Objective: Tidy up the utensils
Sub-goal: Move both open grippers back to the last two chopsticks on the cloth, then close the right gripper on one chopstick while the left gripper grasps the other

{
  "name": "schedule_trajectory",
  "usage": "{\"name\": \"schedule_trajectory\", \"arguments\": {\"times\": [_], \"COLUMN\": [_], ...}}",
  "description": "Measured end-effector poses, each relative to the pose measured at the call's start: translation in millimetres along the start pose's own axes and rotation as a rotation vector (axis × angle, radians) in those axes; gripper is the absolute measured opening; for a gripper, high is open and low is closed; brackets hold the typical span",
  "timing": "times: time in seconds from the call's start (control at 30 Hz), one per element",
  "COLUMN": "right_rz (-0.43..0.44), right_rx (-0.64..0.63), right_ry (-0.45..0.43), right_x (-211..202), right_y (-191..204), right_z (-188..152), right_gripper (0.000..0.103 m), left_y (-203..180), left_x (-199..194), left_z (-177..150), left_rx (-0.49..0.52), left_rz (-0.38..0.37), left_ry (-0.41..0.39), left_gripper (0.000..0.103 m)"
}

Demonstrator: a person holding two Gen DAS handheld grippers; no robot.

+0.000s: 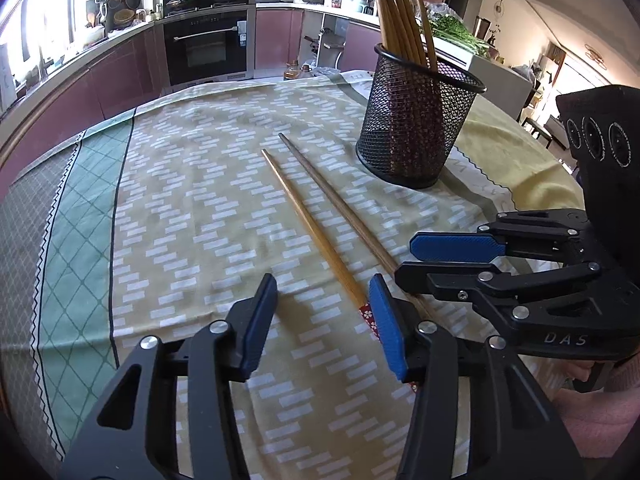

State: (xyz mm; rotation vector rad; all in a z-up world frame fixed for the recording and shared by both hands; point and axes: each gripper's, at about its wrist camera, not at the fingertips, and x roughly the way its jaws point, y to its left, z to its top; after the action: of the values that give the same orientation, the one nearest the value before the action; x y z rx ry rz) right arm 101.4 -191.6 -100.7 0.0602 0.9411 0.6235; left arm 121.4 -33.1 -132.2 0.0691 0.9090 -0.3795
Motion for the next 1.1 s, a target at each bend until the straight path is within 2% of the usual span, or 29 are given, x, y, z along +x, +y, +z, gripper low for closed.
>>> {"name": "schedule_trajectory", "arguments": {"times": [0.2, 0.5, 0.8, 1.1], "right_rz": [-0.007, -0.034, -0.074, -0.090], "right_rx": [-0.006, -0.011, -0.005, 0.003], "right_ry": [0.004, -0.002, -0.010, -0.007], "right_x": [1.7, 21.5, 31.7, 31.9], "right_y": [1.0, 2.4, -1.2, -3.0], "right_z": [5.3, 29.0, 41.4, 41.5], "right_gripper": [0.025, 0.025, 0.013, 0.013], "left_y": [6.8, 10.7, 15.2, 19.5], "left_x": [-2.9, 2.5, 13.0, 22.6], "left_z": [0.4, 11.0, 23.8, 36.5], "left_rx": [-0.016, -0.009, -0.019, -0.031], "left_rz": [0.000, -0.002, 0.002, -0.004], "left_ry": [0.015, 0.028, 0.039, 0.053], "left_gripper": [0.034, 0.033, 0.020, 0.020]}}
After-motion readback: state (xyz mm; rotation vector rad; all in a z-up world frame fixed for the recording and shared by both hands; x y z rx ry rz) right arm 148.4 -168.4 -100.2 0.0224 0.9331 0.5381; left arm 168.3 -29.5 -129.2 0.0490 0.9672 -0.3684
